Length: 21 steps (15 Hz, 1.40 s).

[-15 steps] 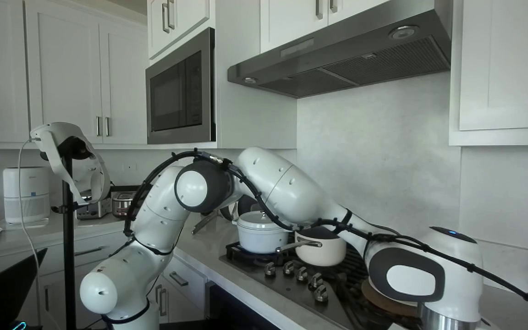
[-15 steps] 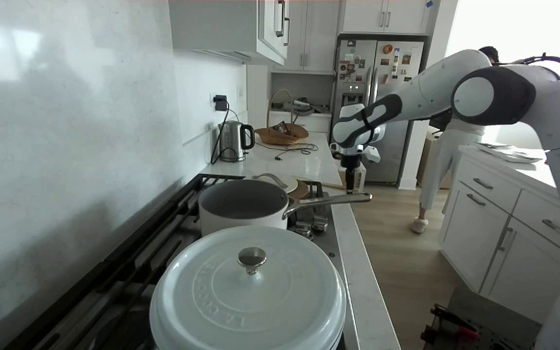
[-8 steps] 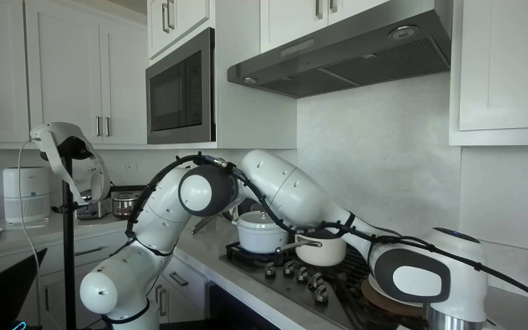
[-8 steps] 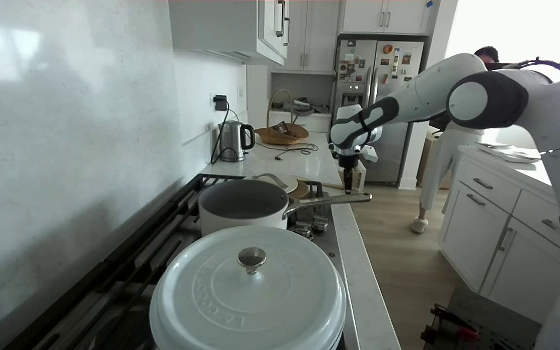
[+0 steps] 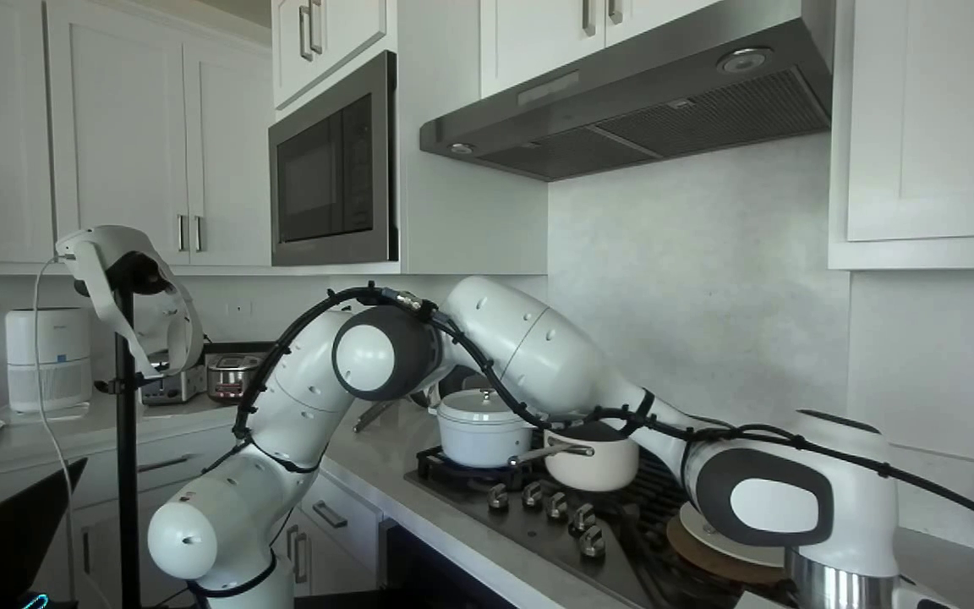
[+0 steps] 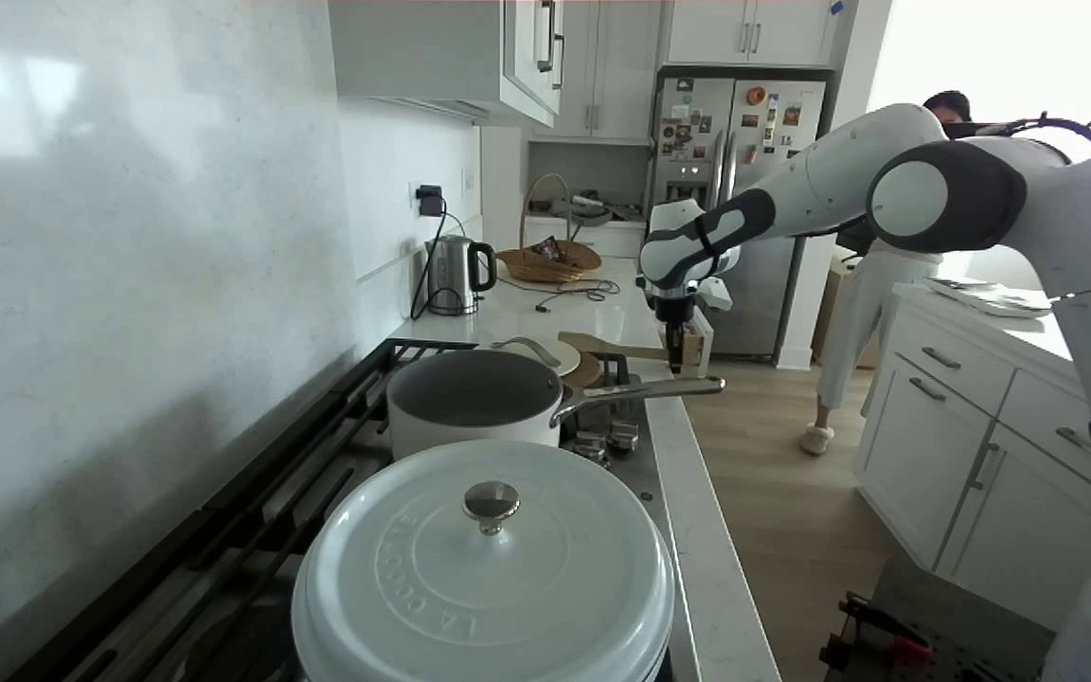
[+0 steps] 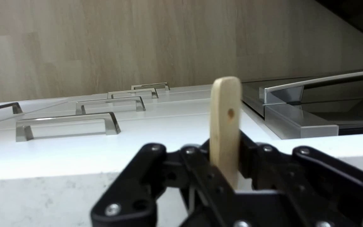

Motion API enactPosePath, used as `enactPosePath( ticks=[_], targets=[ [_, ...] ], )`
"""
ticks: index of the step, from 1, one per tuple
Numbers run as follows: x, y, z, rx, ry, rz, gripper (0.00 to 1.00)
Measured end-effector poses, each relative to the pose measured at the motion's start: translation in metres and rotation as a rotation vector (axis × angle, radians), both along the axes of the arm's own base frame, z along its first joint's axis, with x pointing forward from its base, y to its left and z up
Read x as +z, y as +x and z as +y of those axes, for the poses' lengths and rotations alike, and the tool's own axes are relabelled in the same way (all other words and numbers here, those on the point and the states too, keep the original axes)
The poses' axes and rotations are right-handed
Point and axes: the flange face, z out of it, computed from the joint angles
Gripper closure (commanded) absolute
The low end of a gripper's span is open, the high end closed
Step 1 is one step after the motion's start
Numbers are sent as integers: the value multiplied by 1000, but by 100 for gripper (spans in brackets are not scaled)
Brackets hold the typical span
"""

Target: Use the wooden spoon to mix inside the pot

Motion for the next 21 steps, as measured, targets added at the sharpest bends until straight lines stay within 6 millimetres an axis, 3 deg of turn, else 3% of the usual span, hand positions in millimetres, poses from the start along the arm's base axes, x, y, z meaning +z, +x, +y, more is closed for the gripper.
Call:
enactPosePath(
  ticks=[6, 10, 11, 13, 15, 21],
  targets=[
    [4, 1, -1, 0, -5, -7, 98],
    [21, 4, -4, -1, -16, -34, 98],
    [28, 5, -4, -1, -20, -45, 68],
    [42, 4, -5, -3, -26, -62, 60],
    [49, 3, -5, -7, -27, -65, 45],
    [48, 0, -6, -16, -17, -39, 2]
  ],
)
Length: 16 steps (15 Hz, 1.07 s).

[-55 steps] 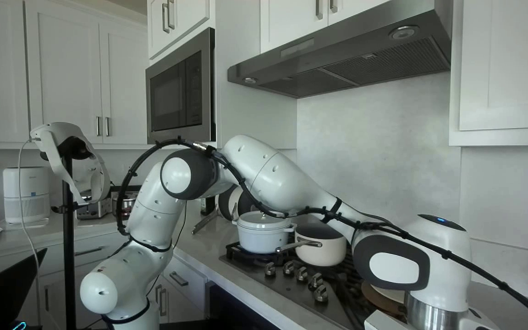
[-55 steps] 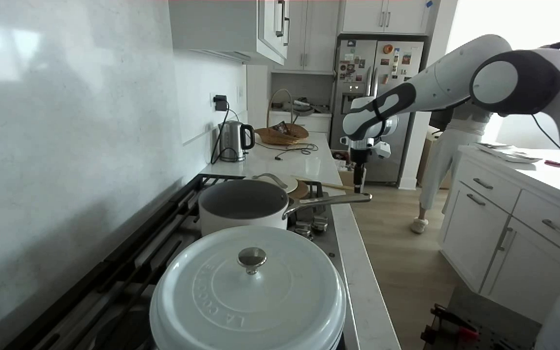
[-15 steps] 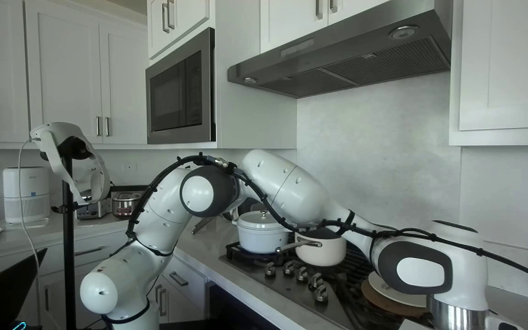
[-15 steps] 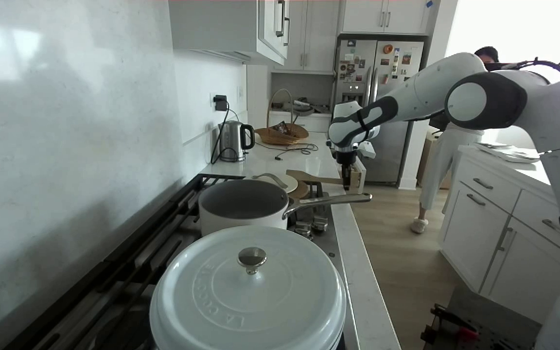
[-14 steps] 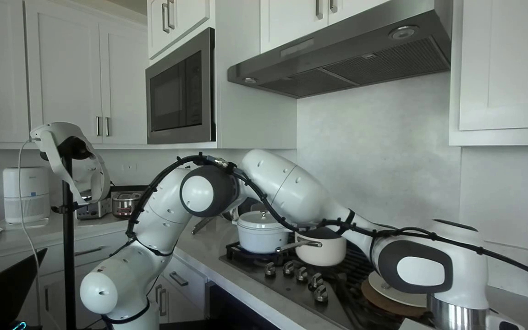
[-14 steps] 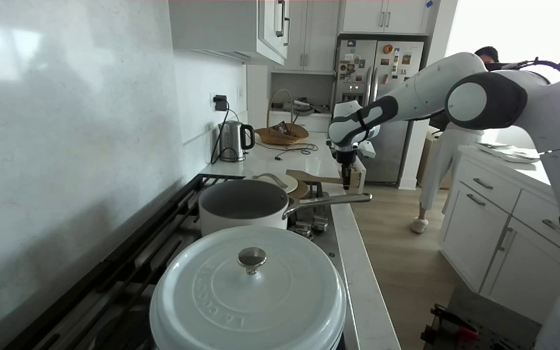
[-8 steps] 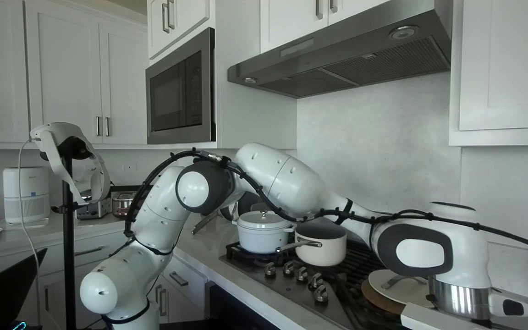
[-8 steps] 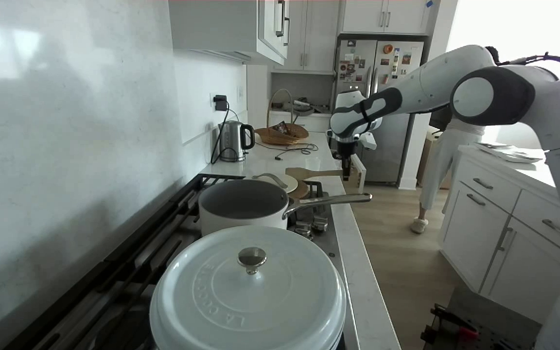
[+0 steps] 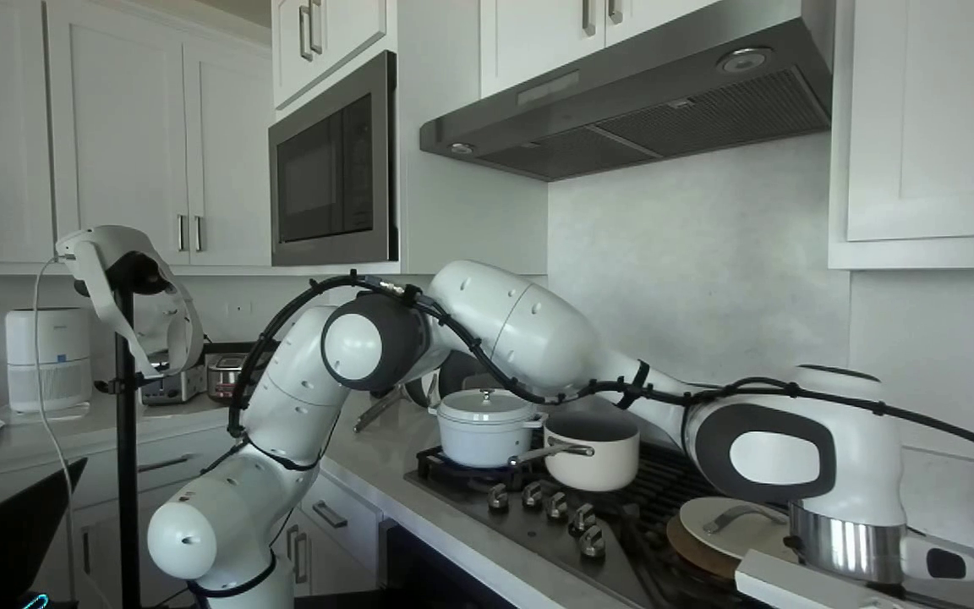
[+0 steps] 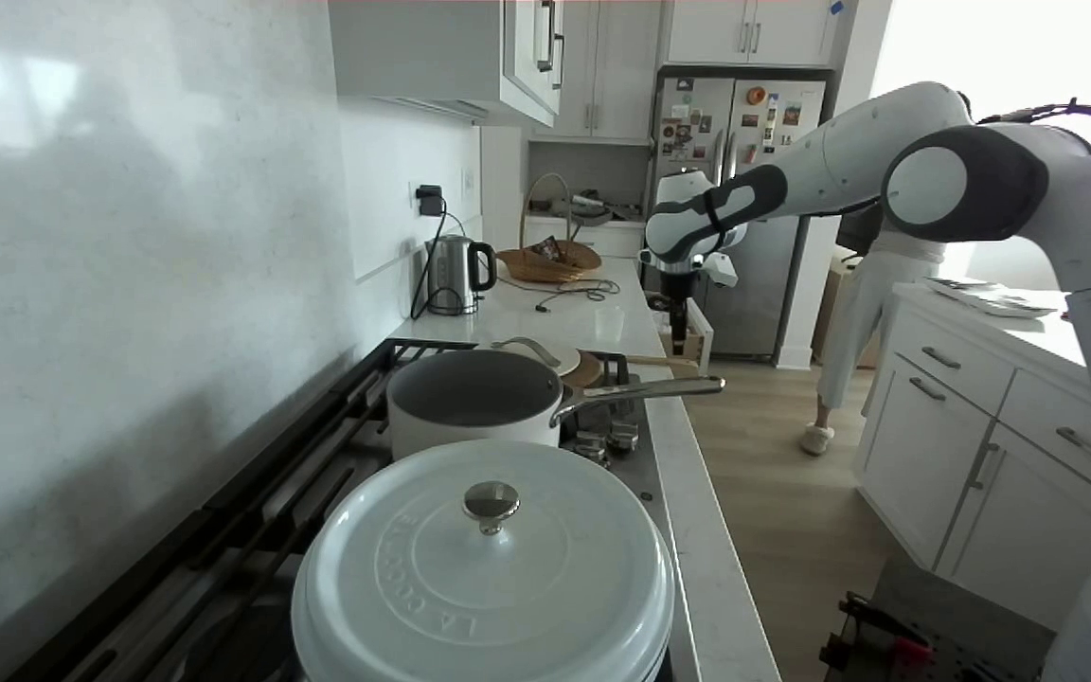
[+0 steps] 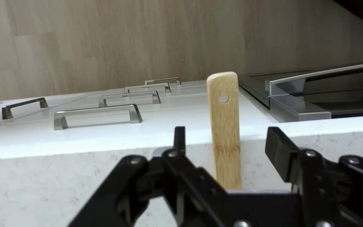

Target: Use the wooden spoon to mix inside the pot

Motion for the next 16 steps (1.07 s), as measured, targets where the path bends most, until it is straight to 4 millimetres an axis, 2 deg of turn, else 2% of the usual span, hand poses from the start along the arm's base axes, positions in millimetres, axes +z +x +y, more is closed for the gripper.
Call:
enactPosePath(
  ticks=[4, 10, 16],
  targets=[
    [-4, -6, 1, -12, 22, 54, 0],
    [-21, -20, -5, -42, 62, 152, 0],
    [-26, -23, -9, -27, 72, 166, 0]
  ],
)
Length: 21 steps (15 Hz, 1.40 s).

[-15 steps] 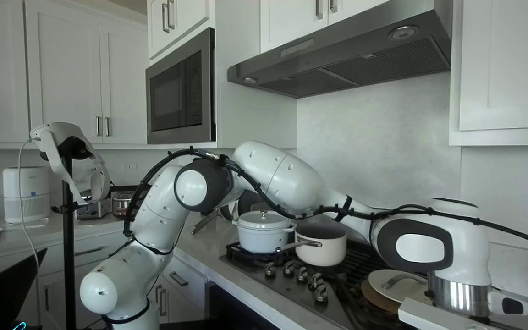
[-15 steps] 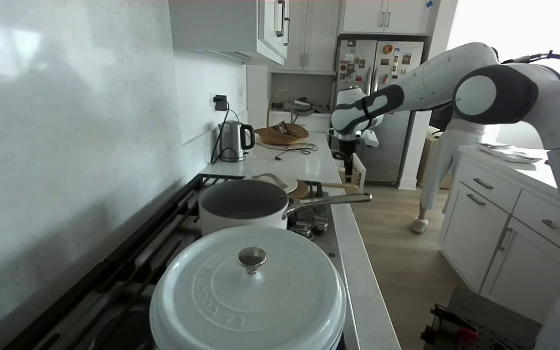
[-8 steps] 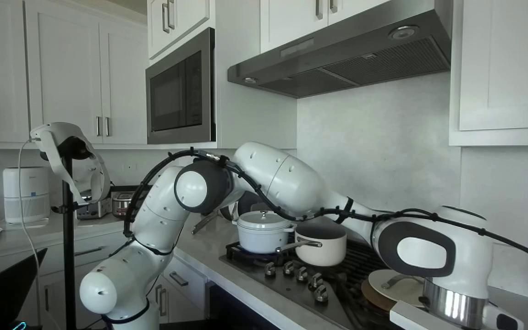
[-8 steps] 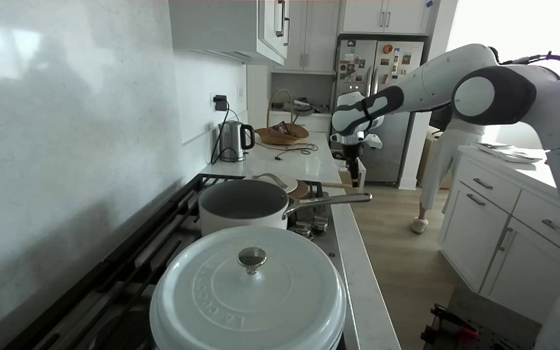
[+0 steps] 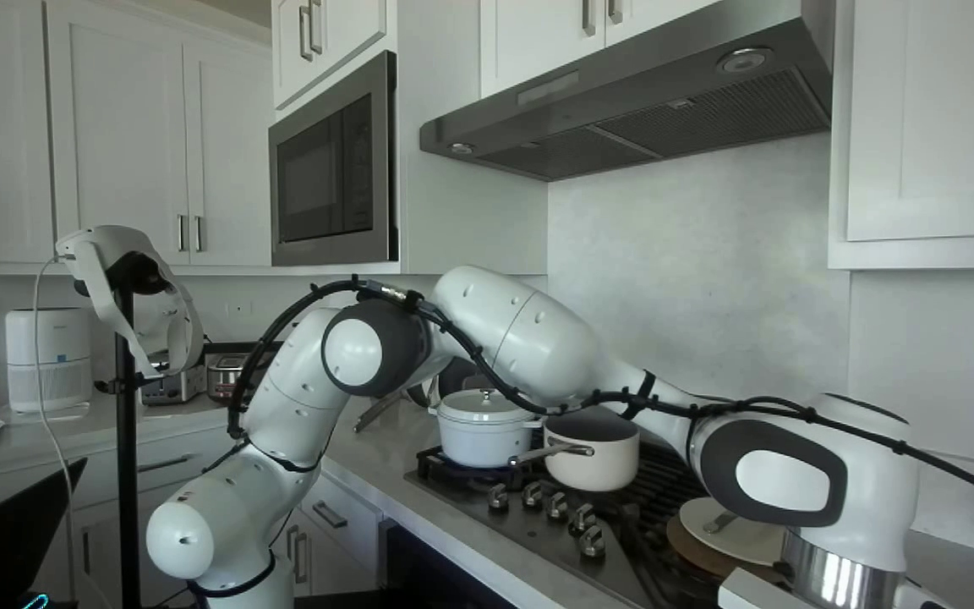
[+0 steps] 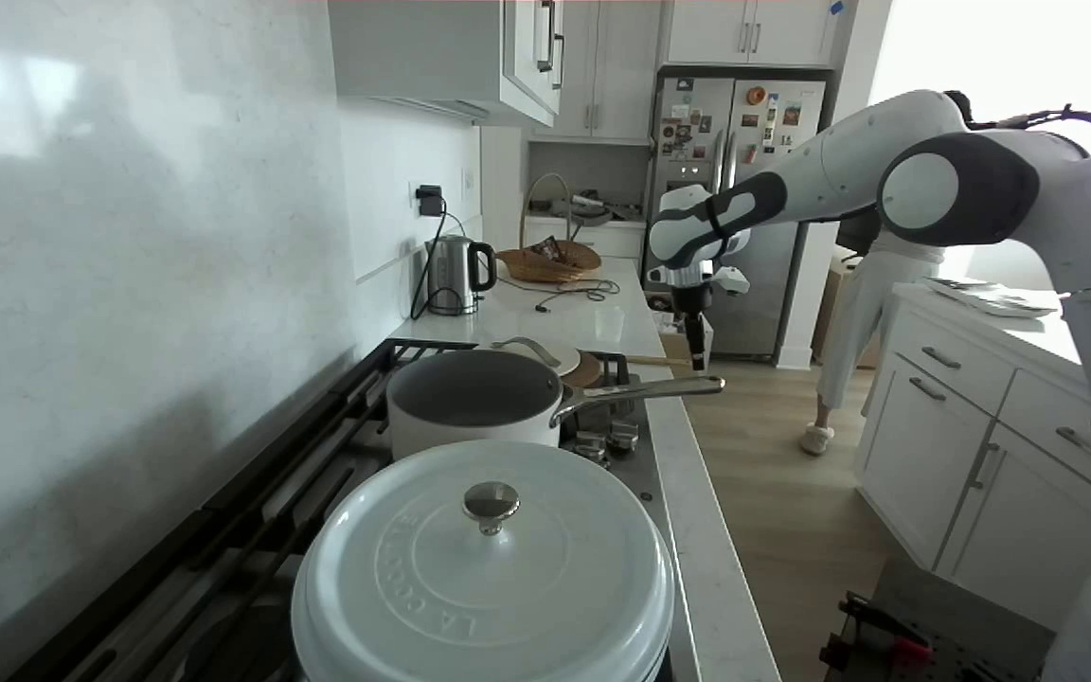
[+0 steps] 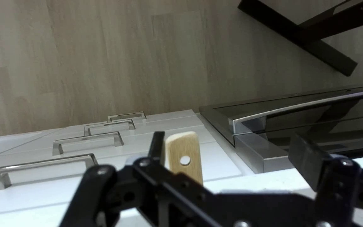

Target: Use the wooden spoon to mix inside the pot

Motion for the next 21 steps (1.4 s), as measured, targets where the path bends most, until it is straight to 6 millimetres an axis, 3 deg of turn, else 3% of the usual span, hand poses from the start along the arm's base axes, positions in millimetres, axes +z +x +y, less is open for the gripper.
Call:
enactPosePath(
  ticks=[8, 13, 21],
  targets=[
    [0, 7, -4, 179, 6, -46, 0],
    [-12, 9, -10, 246, -7, -85, 0],
    [-23, 19, 5, 277, -2, -112, 3]
  ],
)
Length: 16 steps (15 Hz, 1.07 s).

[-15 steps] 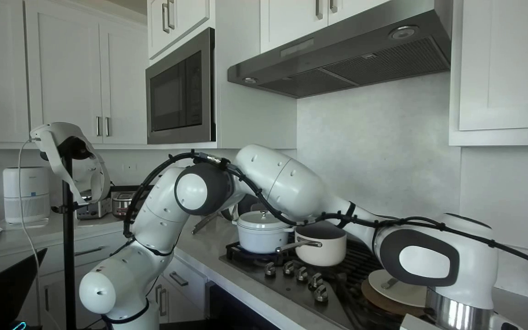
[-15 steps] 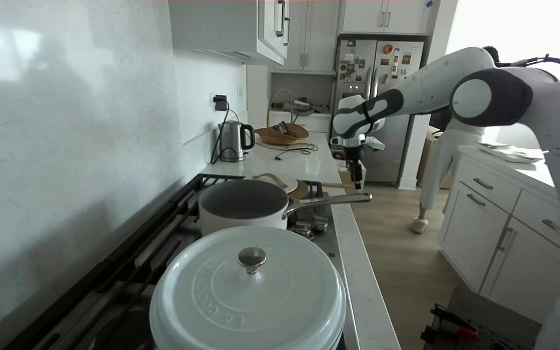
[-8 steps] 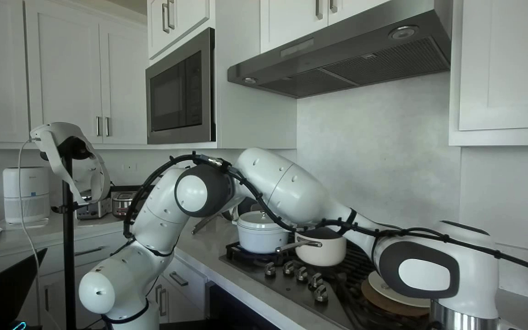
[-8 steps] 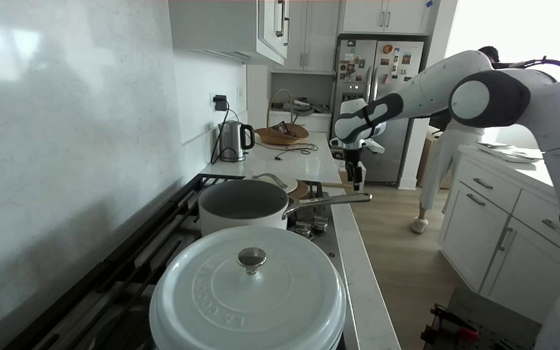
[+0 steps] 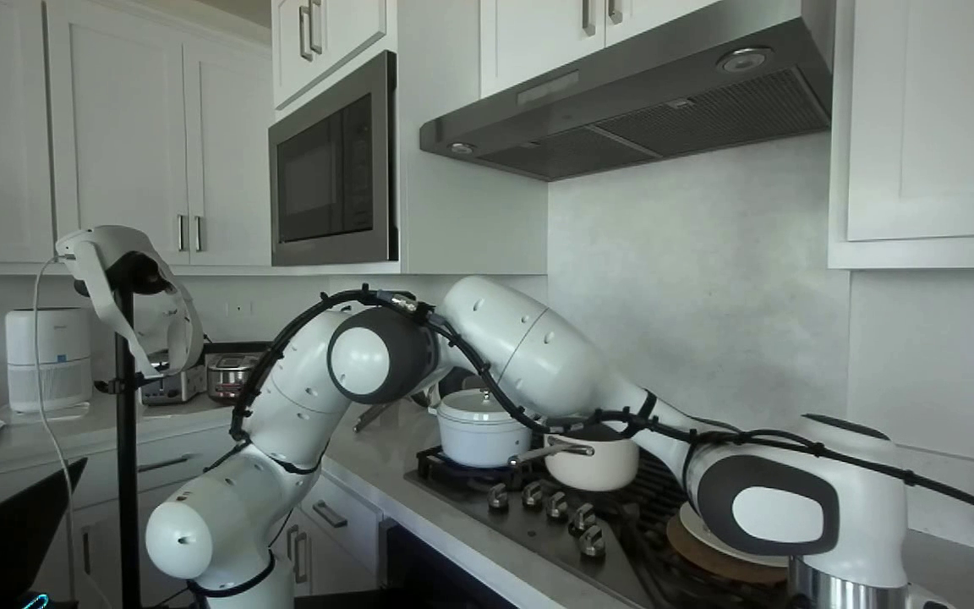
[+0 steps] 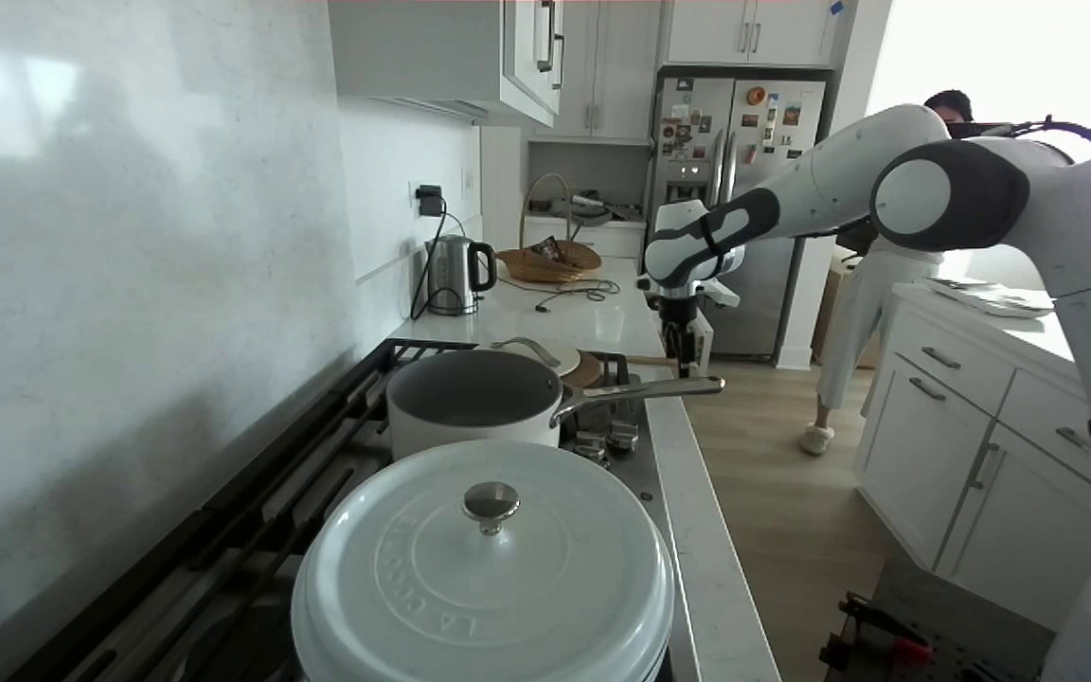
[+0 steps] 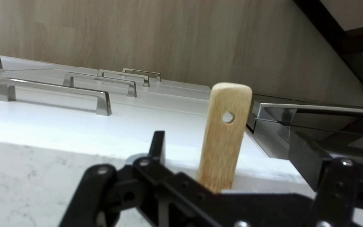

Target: Use the wooden spoon to mix inside the pot

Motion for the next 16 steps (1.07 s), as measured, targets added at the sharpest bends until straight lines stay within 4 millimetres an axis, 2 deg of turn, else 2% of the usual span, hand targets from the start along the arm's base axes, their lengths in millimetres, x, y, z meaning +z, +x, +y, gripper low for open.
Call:
enactPosePath(
  ticks=[1, 2, 4, 5, 11, 16],
  targets=[
    [0, 0, 0, 0, 0, 0, 19],
    [0, 0, 0, 0, 0, -1, 27],
    [1, 0, 0, 0, -1, -4, 39],
    [1, 0, 0, 0, -1, -5, 49],
    [1, 1, 0, 1, -3, -11, 92],
    [2, 2, 0, 2, -5, -16, 93]
  ],
)
